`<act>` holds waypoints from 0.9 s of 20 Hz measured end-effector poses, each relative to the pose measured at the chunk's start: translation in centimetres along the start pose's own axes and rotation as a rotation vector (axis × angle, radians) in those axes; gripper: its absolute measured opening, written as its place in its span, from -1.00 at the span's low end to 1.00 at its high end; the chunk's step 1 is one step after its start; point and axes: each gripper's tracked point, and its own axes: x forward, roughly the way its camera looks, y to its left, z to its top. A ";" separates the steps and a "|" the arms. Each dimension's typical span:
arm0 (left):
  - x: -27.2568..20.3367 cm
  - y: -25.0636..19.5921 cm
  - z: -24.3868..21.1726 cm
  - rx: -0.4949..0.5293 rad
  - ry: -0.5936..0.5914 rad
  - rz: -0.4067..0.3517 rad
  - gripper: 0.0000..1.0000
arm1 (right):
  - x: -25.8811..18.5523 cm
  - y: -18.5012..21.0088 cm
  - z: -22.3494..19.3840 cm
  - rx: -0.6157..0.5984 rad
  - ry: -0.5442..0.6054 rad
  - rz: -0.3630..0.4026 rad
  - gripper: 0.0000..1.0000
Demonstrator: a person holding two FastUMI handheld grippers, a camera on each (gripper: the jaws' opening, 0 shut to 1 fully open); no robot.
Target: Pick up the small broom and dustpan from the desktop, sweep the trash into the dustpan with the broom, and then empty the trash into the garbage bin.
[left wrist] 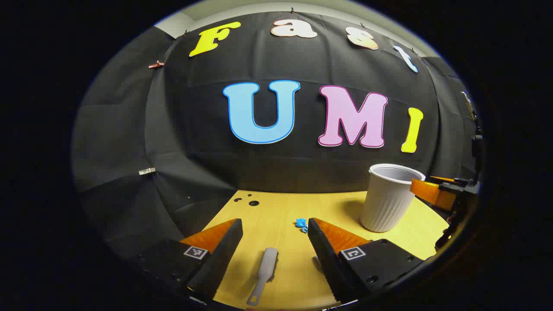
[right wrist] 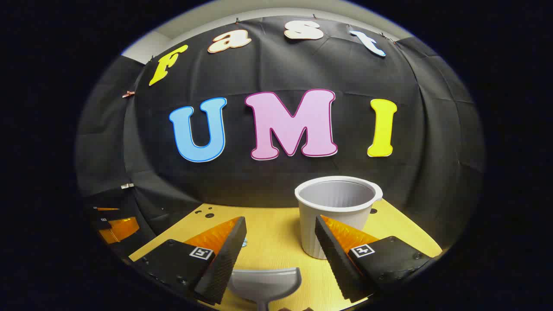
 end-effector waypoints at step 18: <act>0.0 2.6 -3.2 -0.002 0.064 -0.021 0.92 | -1.6 4.1 -5.7 -0.031 0.187 0.037 0.98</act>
